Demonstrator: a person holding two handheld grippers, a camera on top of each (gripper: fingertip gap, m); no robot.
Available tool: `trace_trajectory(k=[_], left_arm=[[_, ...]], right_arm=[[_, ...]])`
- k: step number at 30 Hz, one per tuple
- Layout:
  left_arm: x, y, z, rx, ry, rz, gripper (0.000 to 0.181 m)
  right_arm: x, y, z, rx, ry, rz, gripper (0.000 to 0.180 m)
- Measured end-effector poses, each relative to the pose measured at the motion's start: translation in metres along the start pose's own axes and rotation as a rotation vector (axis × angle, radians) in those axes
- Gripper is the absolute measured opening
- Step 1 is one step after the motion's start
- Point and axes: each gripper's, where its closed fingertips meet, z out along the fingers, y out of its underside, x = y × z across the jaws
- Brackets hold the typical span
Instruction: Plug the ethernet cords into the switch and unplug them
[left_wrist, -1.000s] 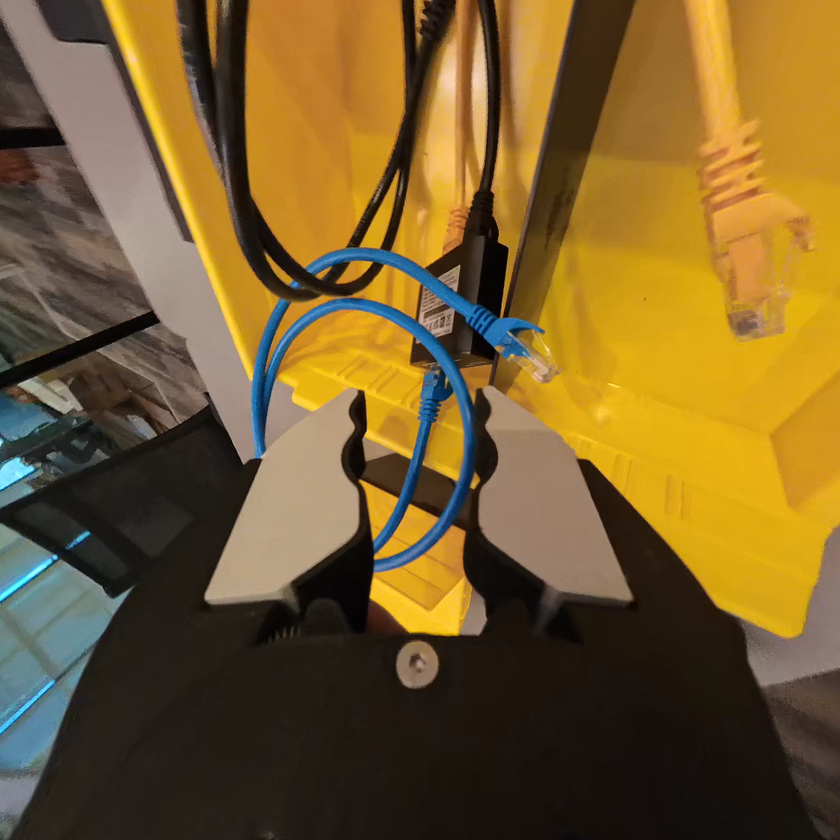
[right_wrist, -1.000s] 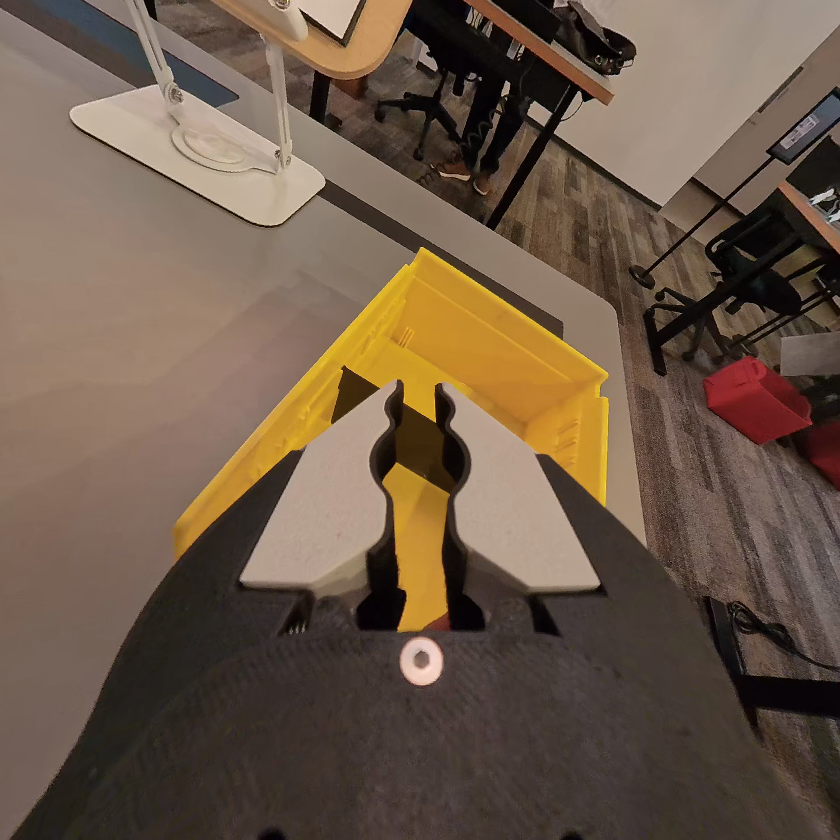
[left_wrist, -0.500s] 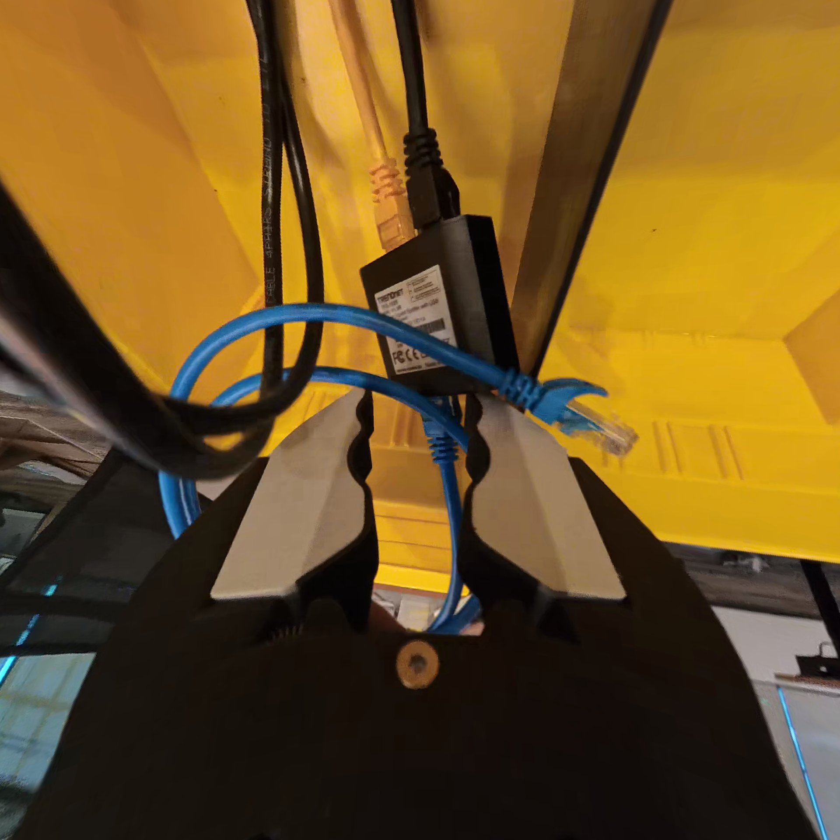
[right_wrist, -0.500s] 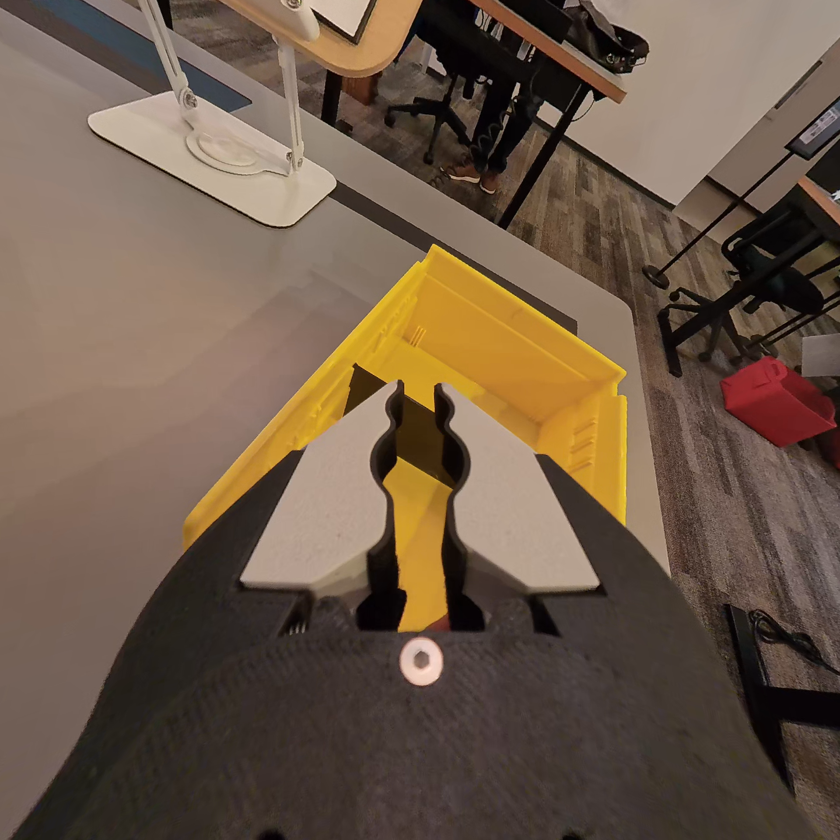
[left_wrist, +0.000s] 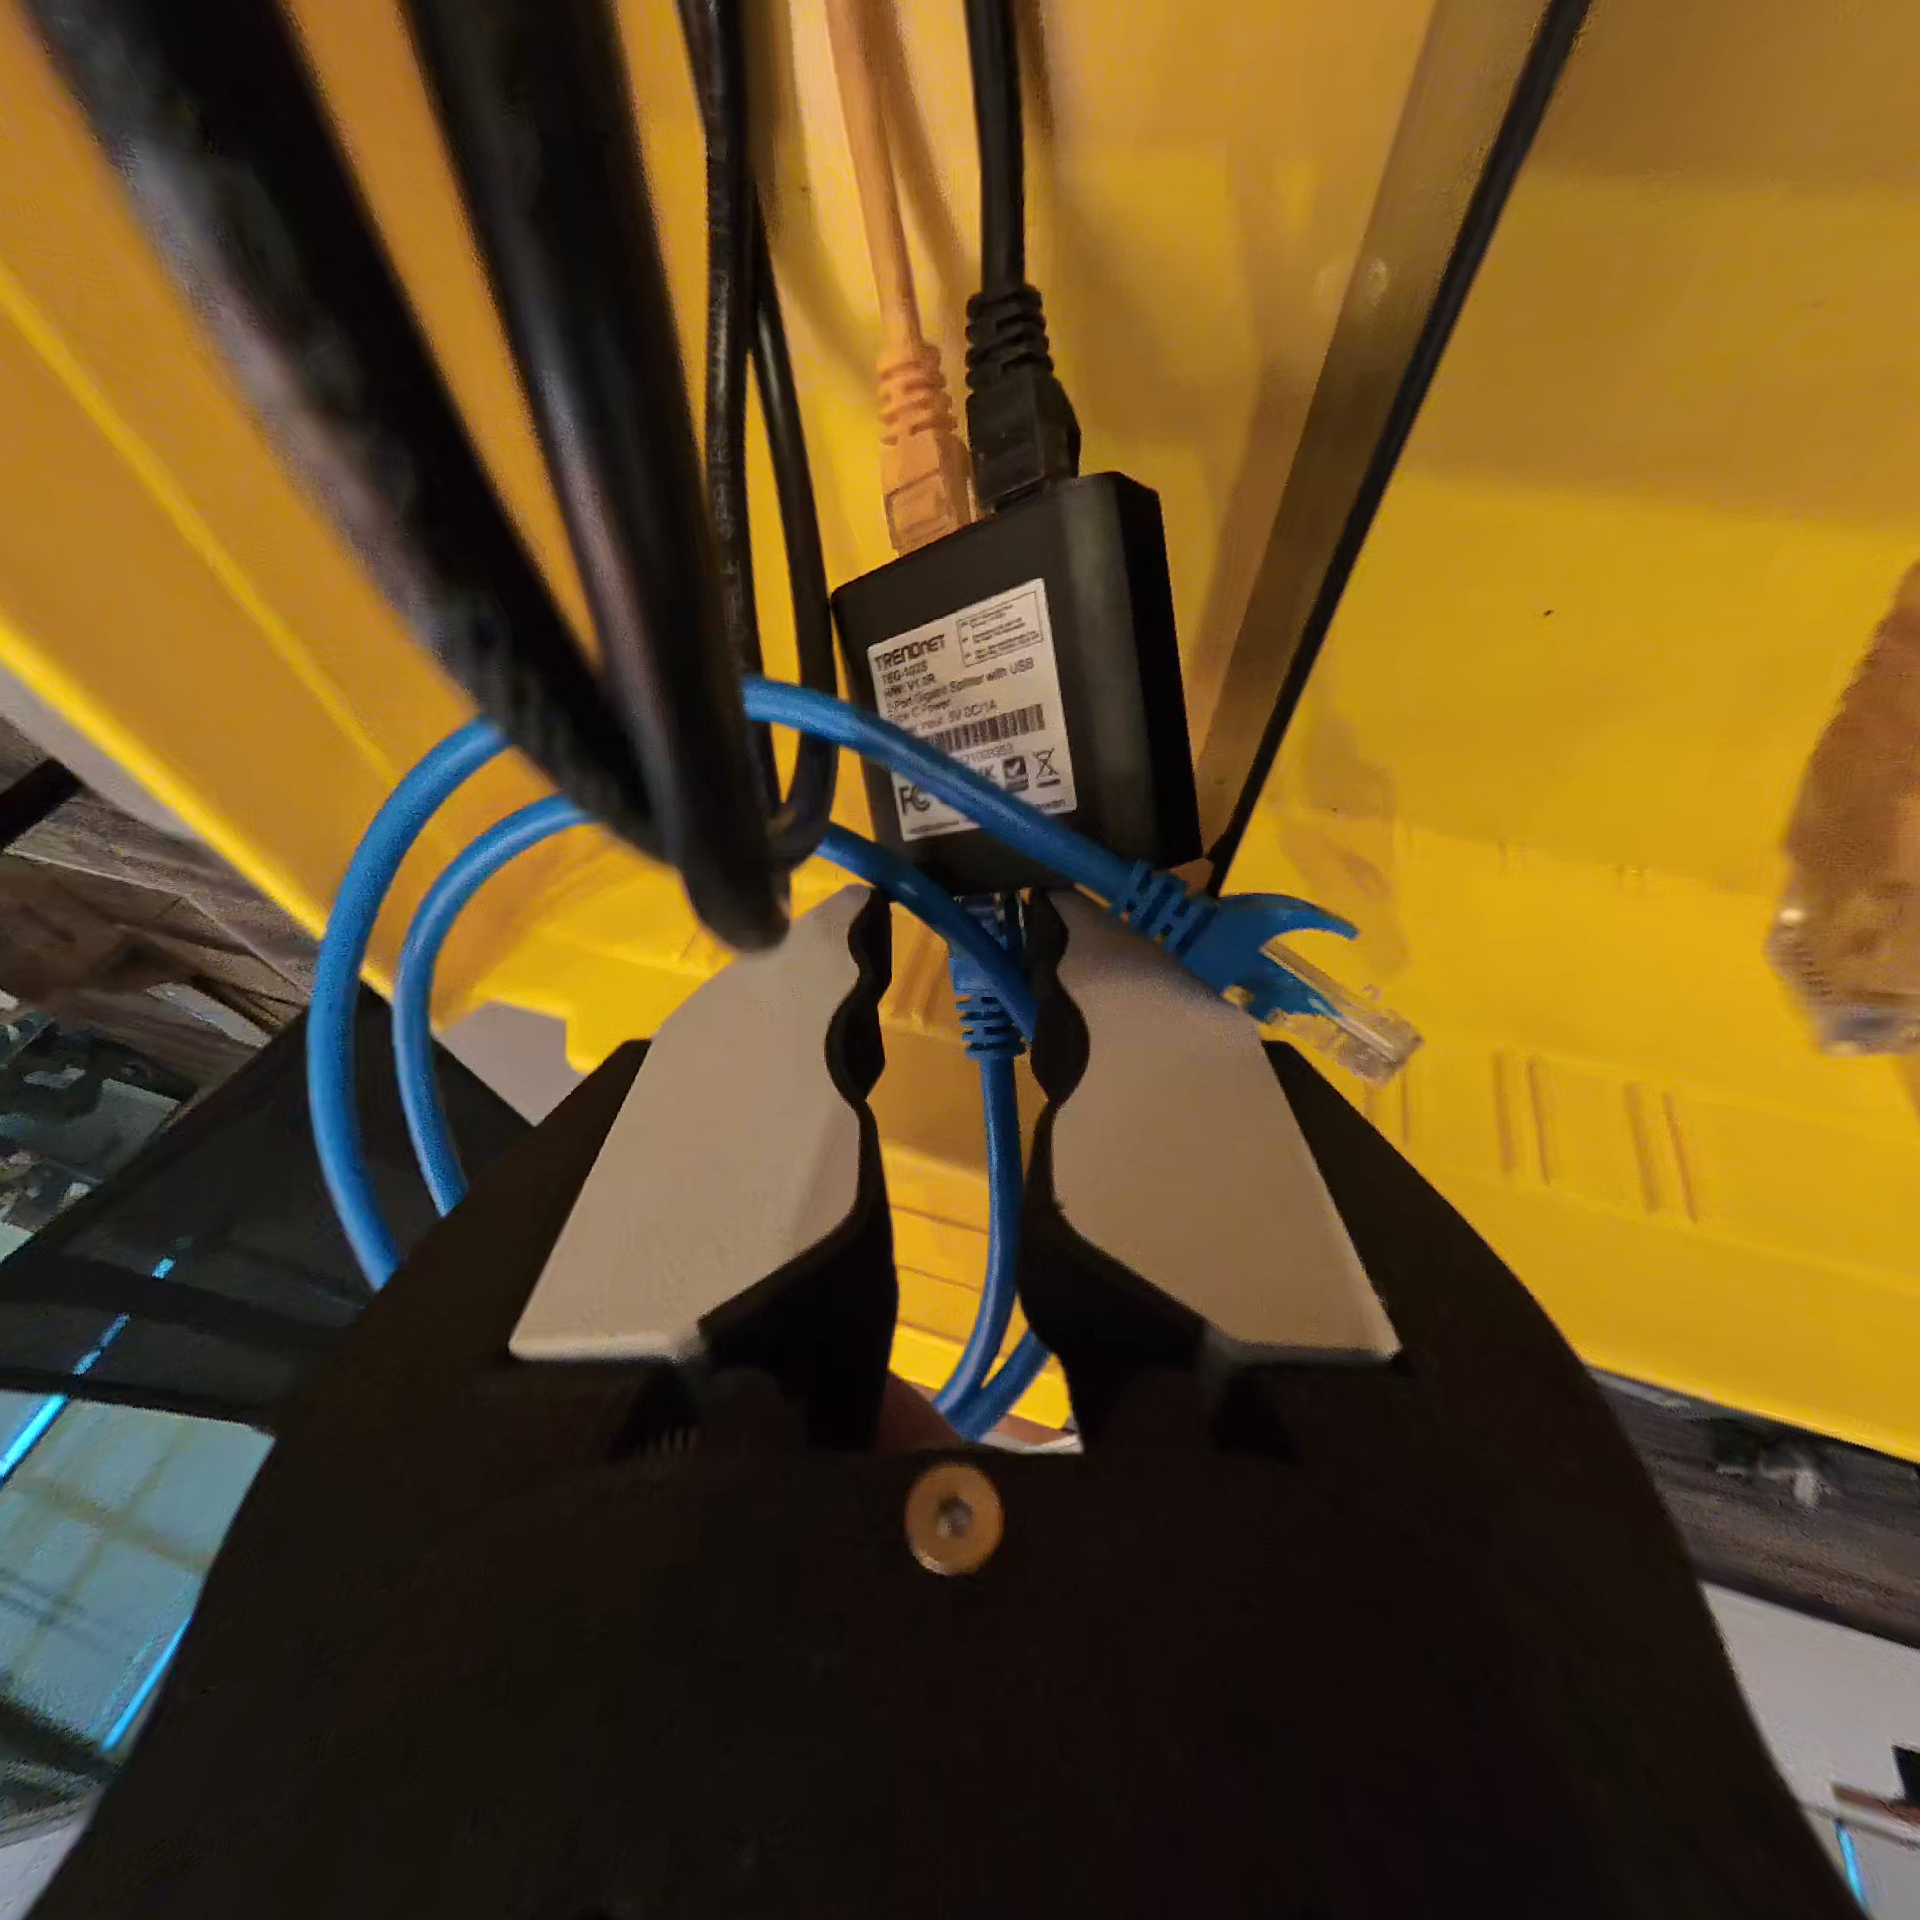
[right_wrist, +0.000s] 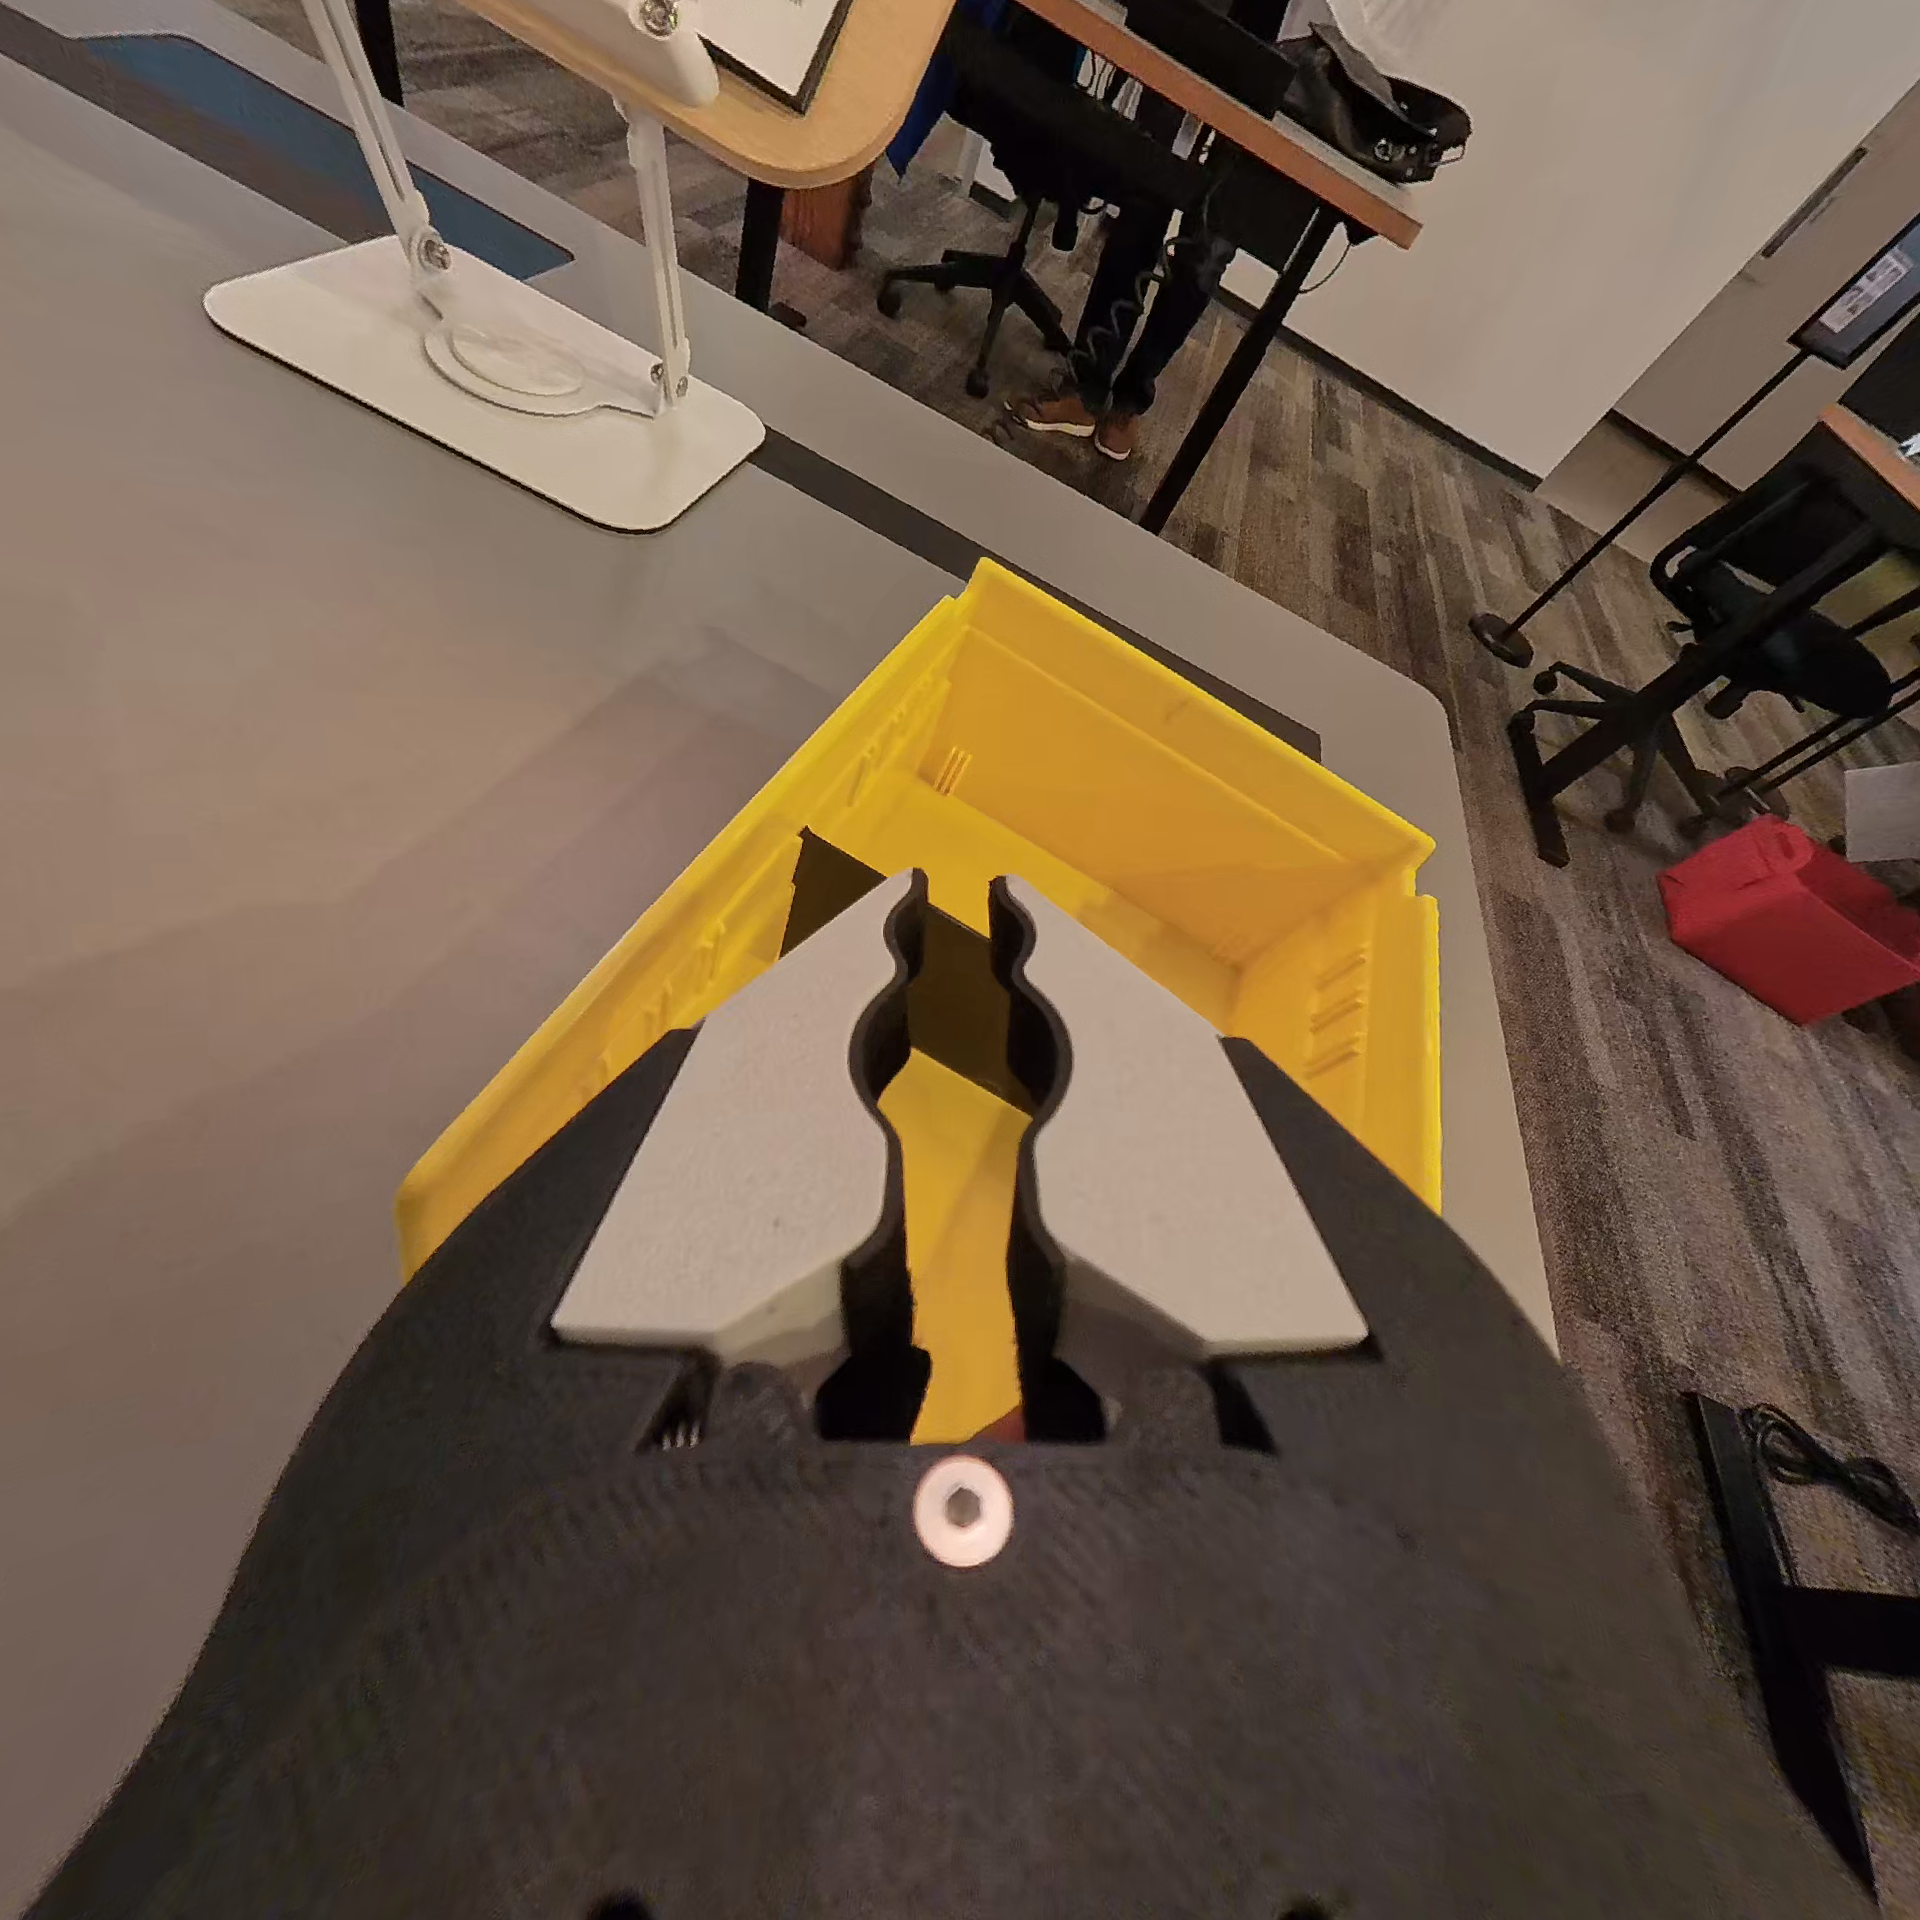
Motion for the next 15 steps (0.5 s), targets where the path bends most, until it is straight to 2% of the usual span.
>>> trace_trajectory(k=[4, 5, 15], left_arm=[[-0.008, 0.005, -0.014, 0.066, -0.05, -0.077, 0.022], [-0.009, 0.006, -0.018, 0.079, -0.054, -0.09, 0.014], [-0.026, 0.015, -0.064, 0.17, -0.169, -0.189, 0.013]], right_arm=[[-0.001, -0.007, -0.002, 0.013, 0.002, -0.008, 0.009], [-0.002, -0.009, -0.003, 0.02, 0.003, -0.011, 0.009], [-0.024, -0.03, -0.002, 0.067, -0.045, -0.037, 0.009]])
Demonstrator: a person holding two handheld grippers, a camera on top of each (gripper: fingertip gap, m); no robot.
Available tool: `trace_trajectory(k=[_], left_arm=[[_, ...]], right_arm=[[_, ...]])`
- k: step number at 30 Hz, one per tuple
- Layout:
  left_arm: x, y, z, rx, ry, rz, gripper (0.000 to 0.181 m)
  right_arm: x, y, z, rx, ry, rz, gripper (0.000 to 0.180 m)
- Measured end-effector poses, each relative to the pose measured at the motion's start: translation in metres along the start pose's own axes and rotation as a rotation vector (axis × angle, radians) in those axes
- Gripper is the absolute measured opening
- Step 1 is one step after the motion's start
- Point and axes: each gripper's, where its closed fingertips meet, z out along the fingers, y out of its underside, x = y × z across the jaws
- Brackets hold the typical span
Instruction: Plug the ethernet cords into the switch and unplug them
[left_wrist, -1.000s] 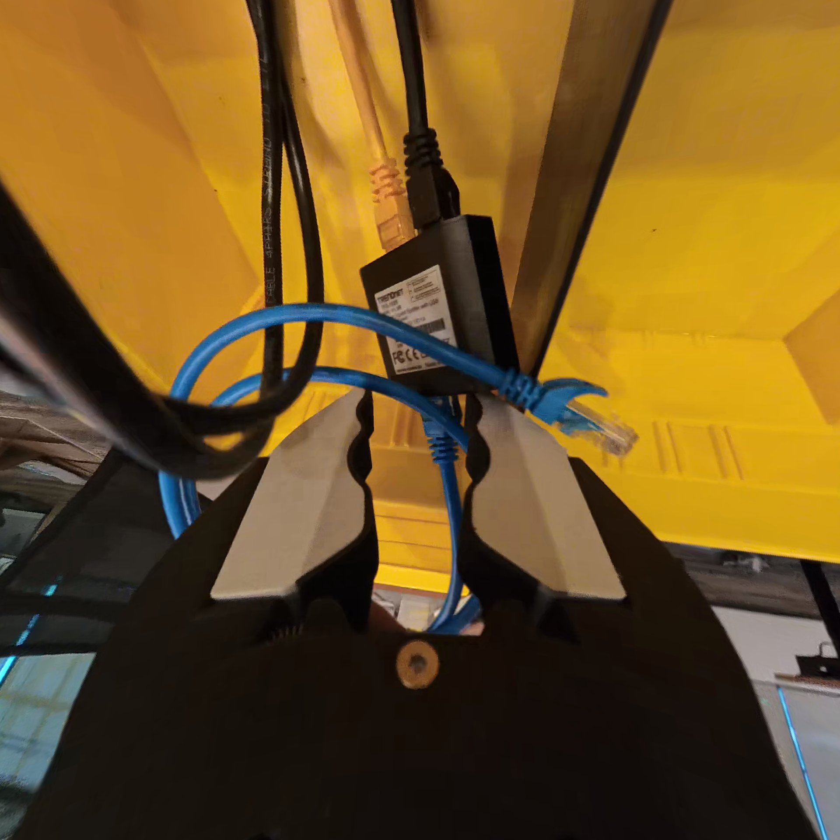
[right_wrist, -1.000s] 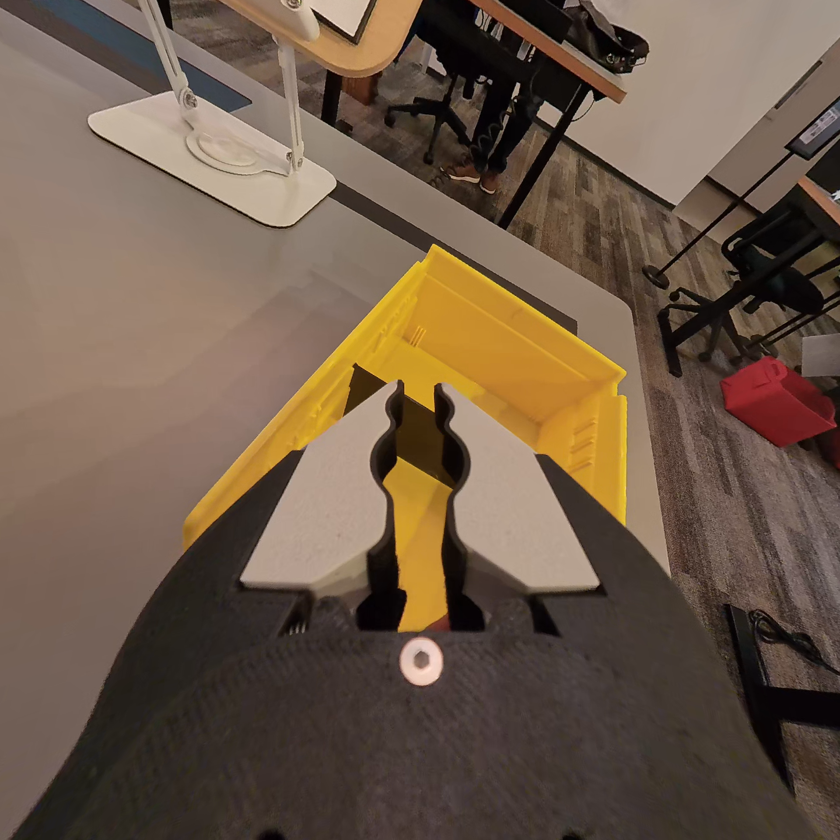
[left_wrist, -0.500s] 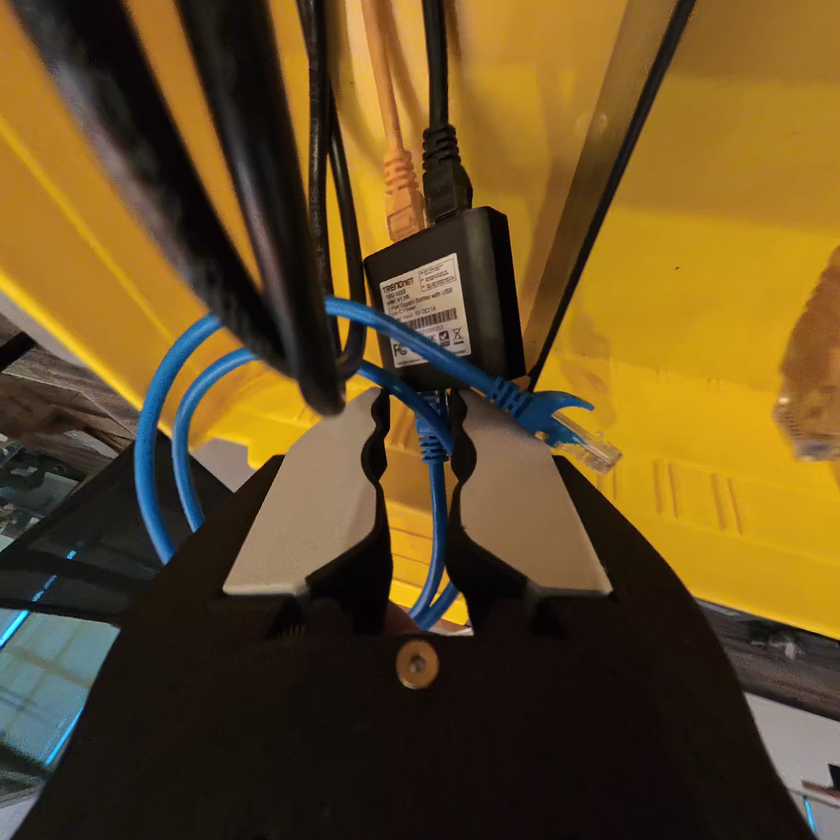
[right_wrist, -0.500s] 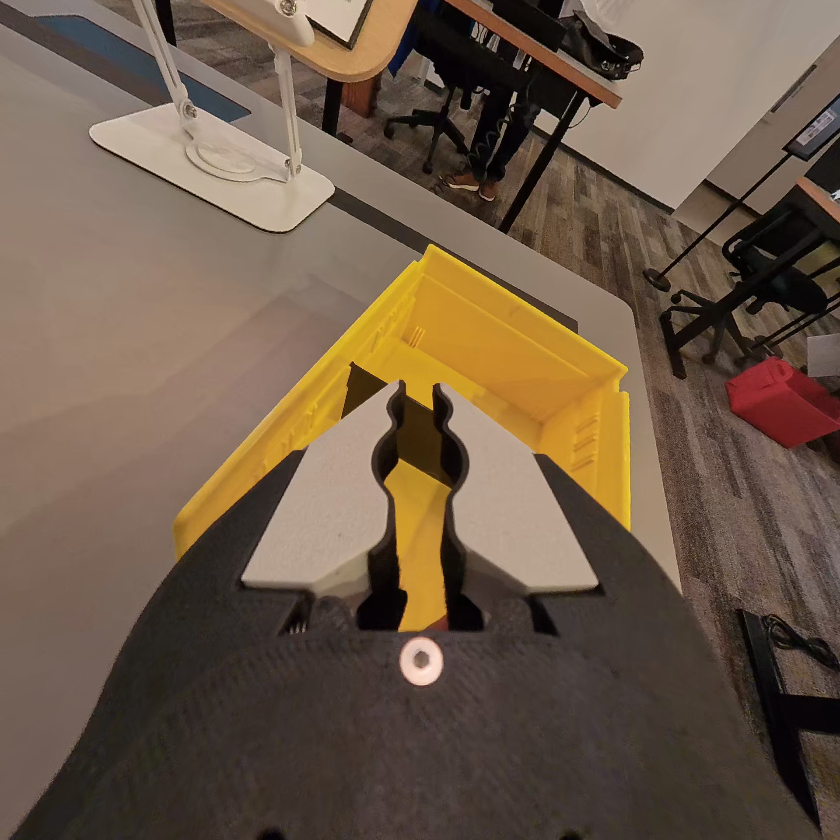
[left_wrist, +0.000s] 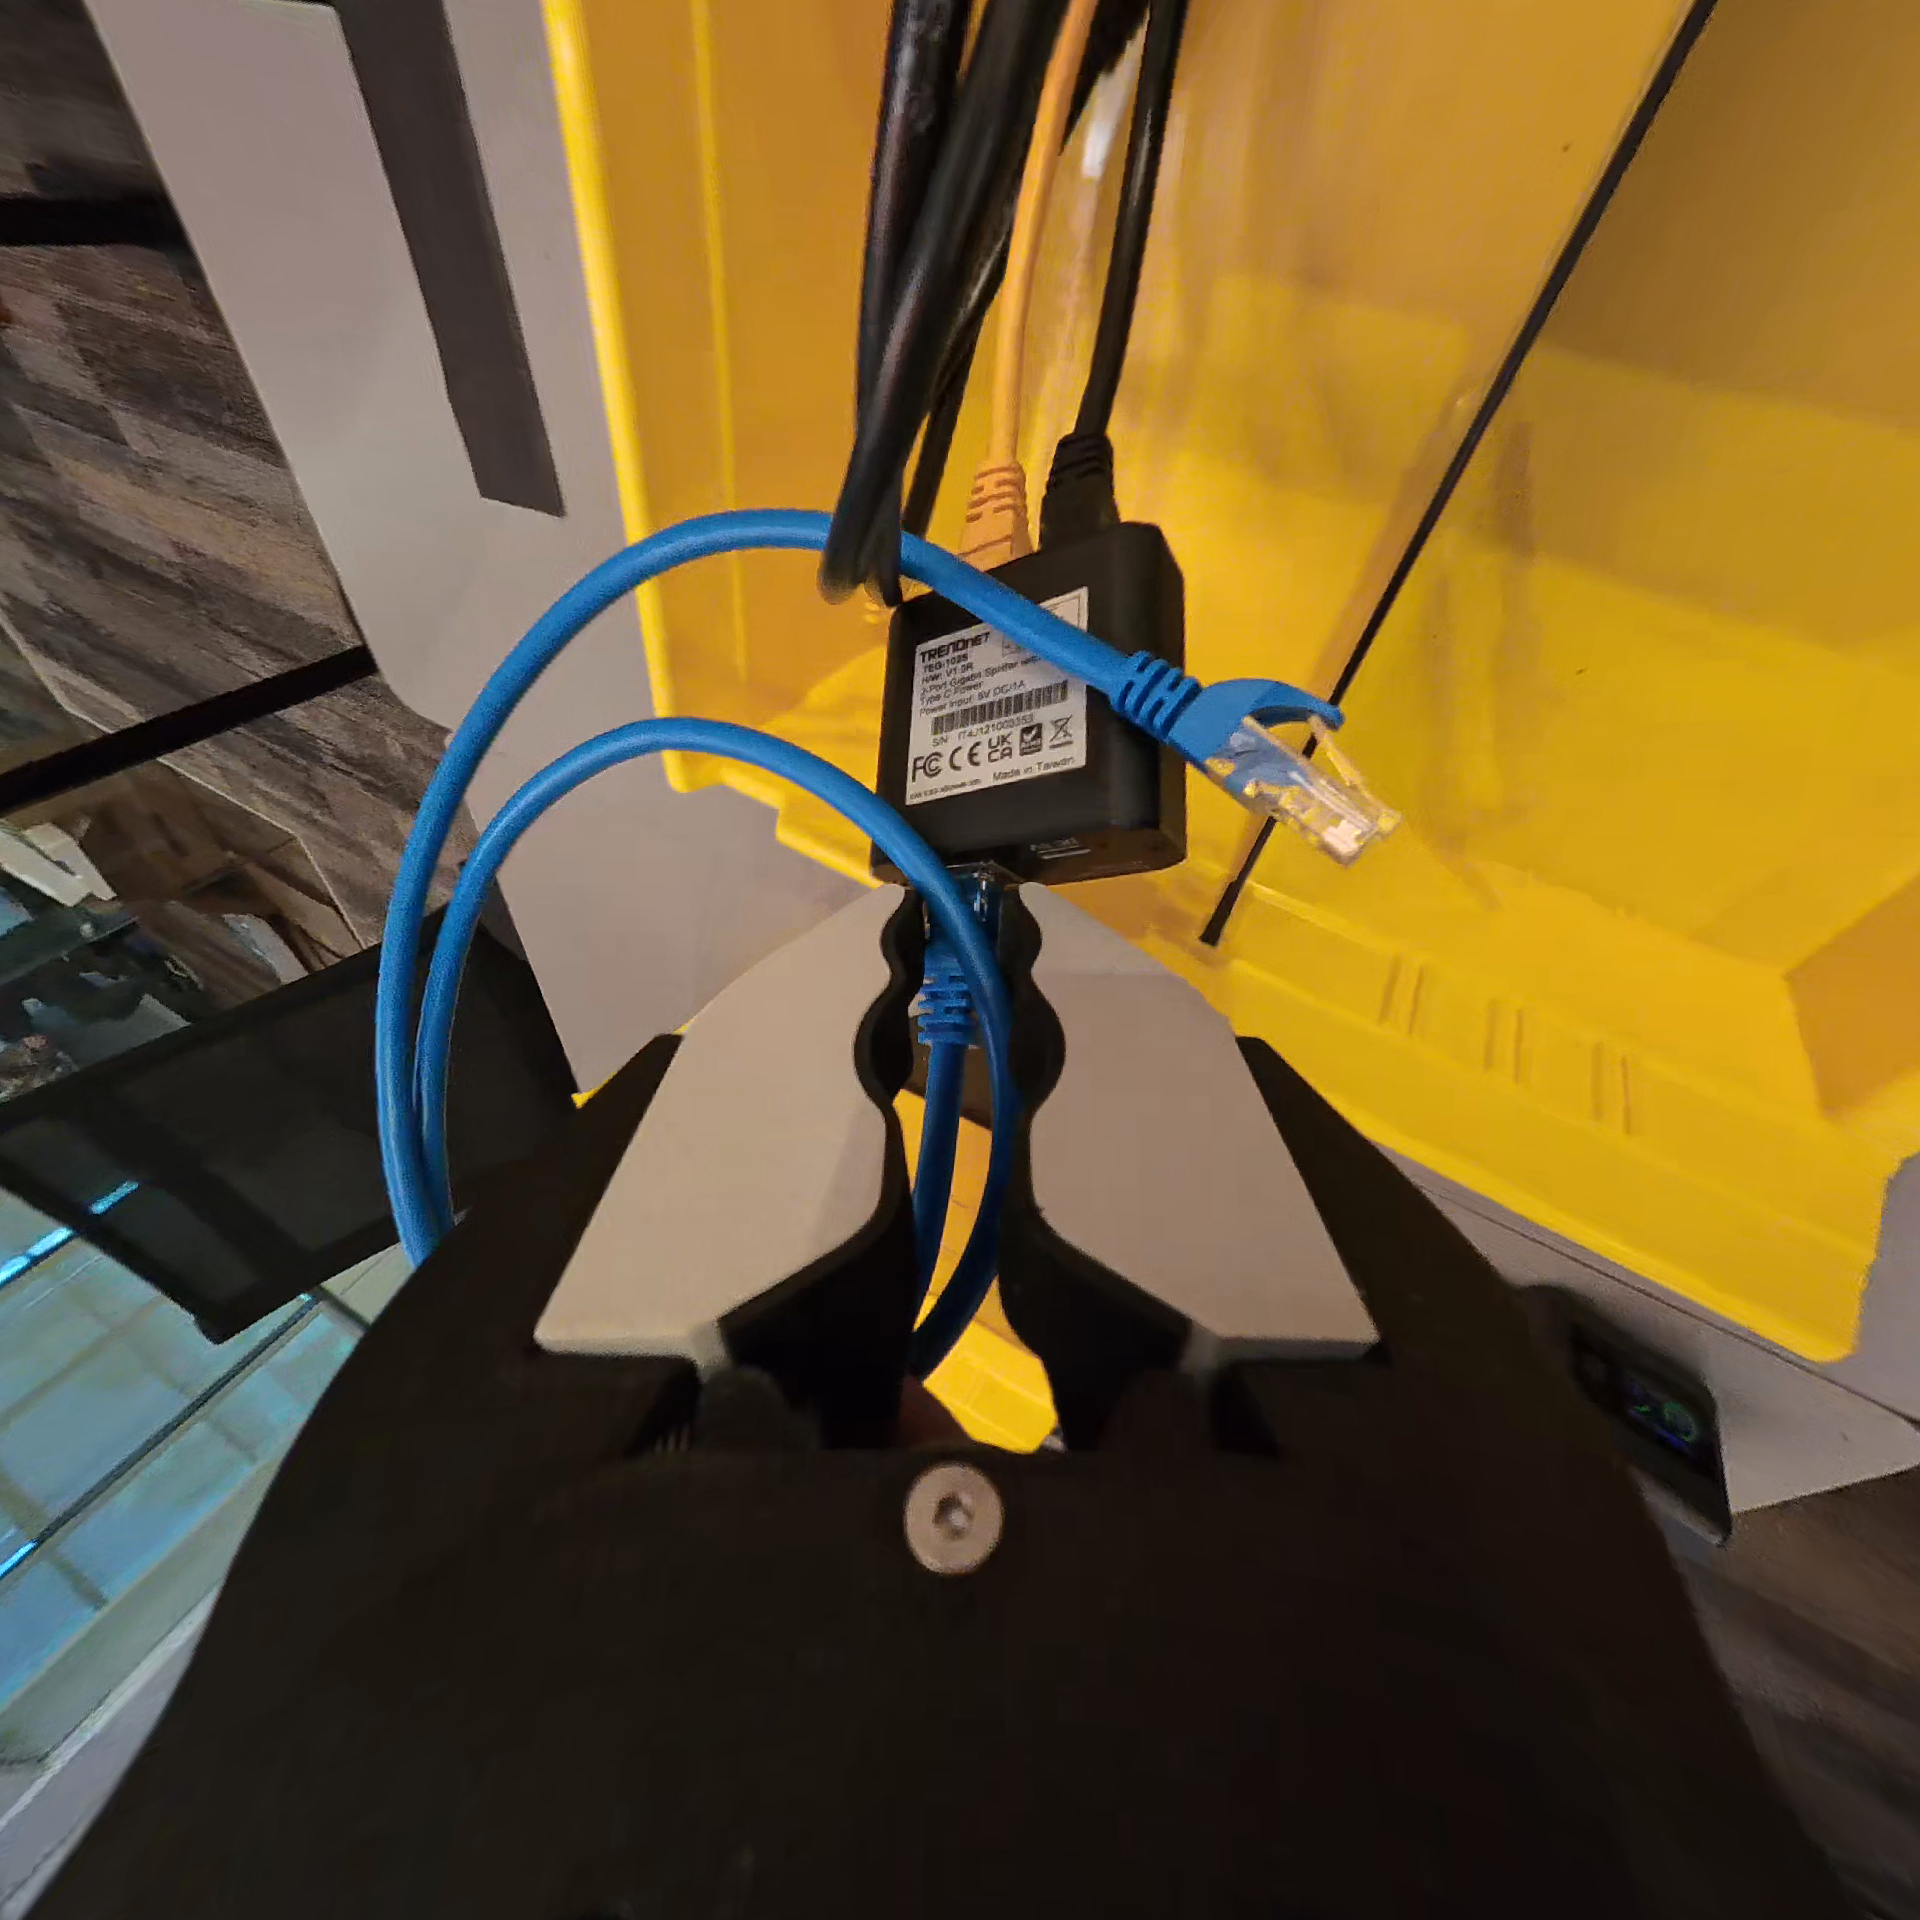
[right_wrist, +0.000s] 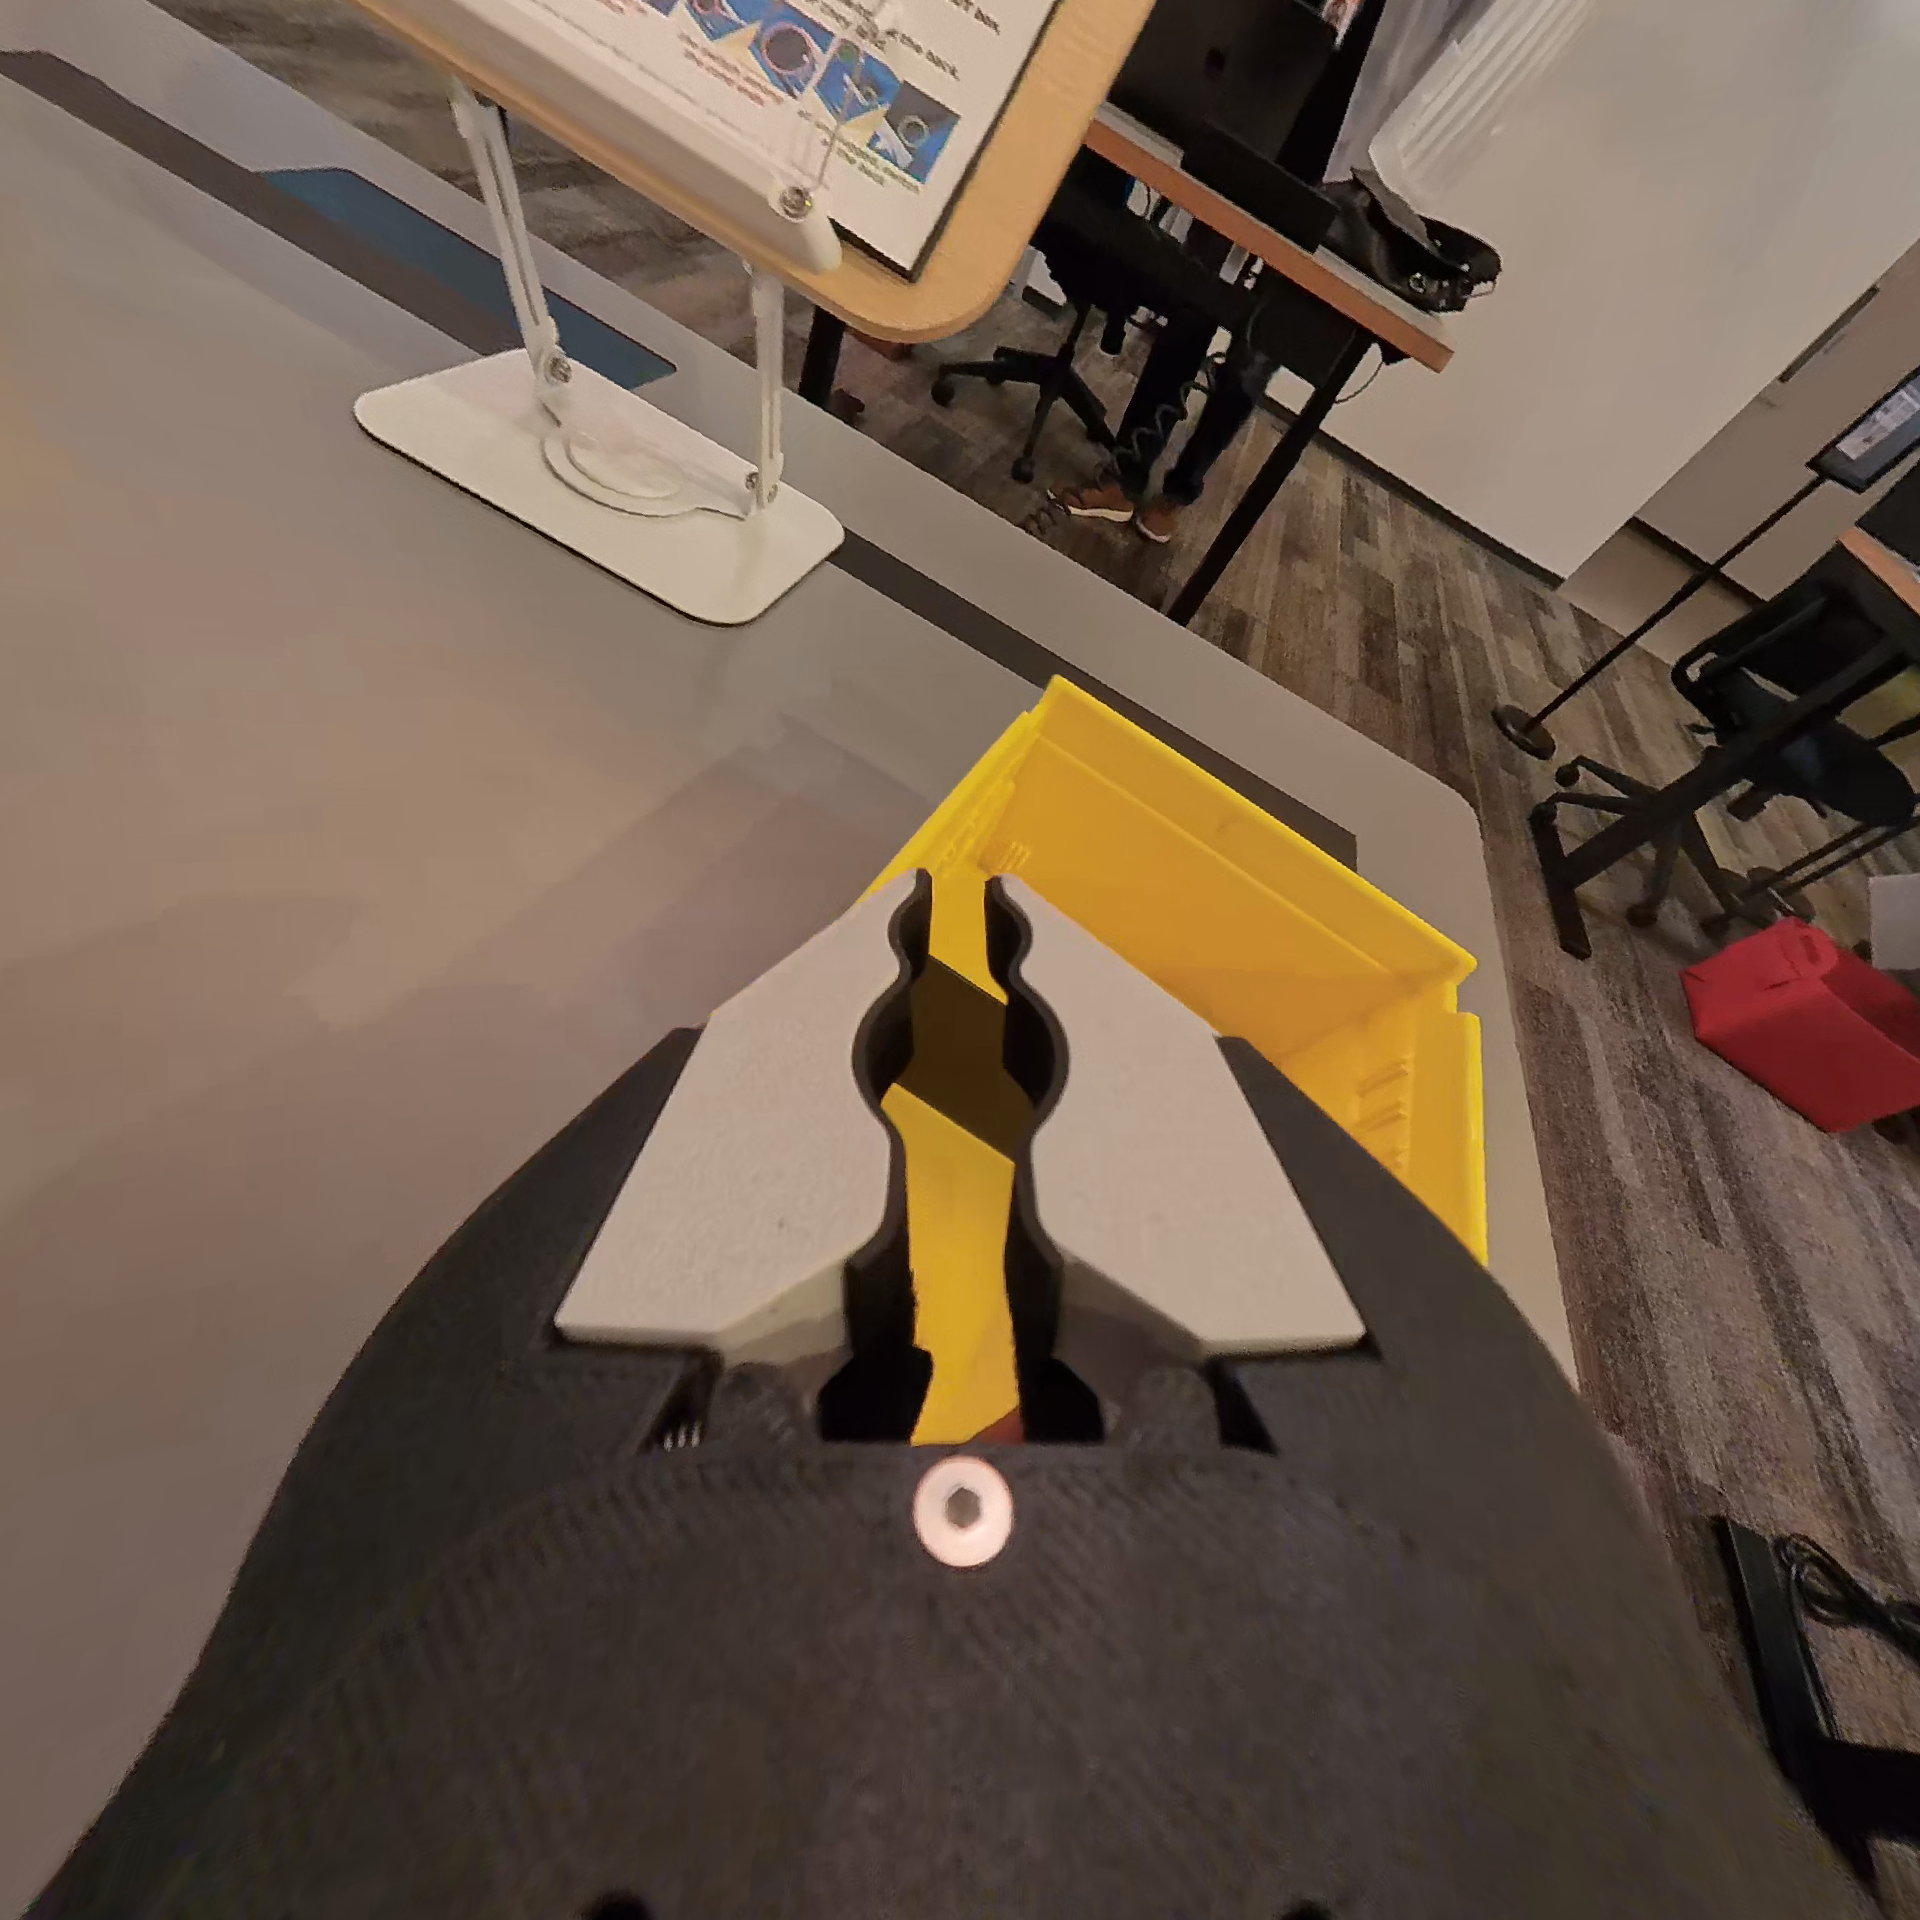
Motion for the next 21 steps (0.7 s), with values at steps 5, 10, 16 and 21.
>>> trace_trajectory(k=[5, 10, 16, 21], left_arm=[[-0.003, -0.003, -0.021, 0.073, 0.024, -0.087, 0.013], [-0.014, -0.007, -0.051, 0.154, 0.003, -0.171, 0.013], [-0.028, -0.018, -0.093, 0.259, -0.057, -0.233, 0.013], [-0.036, -0.037, -0.129, 0.347, -0.1, -0.245, 0.013]], right_arm=[[-0.032, -0.018, 0.006, 0.058, -0.08, -0.06, 0.012], [-0.078, -0.039, 0.016, 0.124, -0.205, -0.077, 0.016], [-0.123, -0.056, 0.023, 0.165, -0.299, -0.138, 0.022], [-0.15, -0.077, 0.023, 0.223, -0.353, -0.182, 0.024]])
